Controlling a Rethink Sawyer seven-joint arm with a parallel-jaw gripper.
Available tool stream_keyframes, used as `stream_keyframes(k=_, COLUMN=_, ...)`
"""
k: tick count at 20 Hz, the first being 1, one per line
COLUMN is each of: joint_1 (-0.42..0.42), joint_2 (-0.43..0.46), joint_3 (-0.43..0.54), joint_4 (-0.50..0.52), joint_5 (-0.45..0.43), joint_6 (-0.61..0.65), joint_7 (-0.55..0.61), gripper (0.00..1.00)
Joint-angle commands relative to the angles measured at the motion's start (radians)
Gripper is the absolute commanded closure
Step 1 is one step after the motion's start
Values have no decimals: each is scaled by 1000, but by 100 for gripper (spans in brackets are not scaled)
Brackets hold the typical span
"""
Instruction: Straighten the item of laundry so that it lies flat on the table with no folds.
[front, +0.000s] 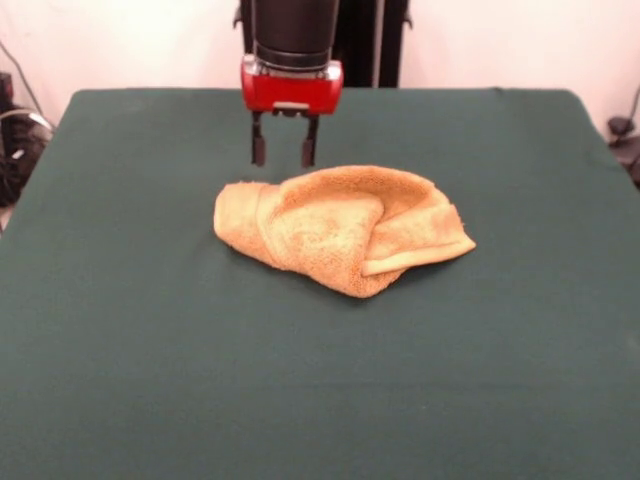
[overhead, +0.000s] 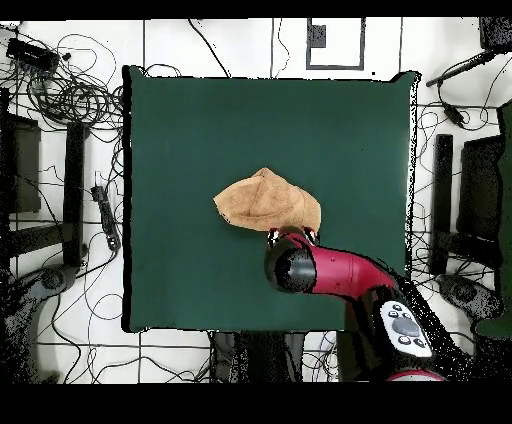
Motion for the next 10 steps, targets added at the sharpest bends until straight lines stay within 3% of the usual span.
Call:
stream_keyframes(k=1, joint_1=55, joint_2=31, joint_3=63, joint_4=105, joint_5=-16, joint_6=-5, joint_7=151, gripper=0)
stream_keyframes(k=10, joint_1=81, joint_2=-57, joint_3=71, joint_4=78, joint_5=43, joint_6=183, joint_7=121, gripper=0)
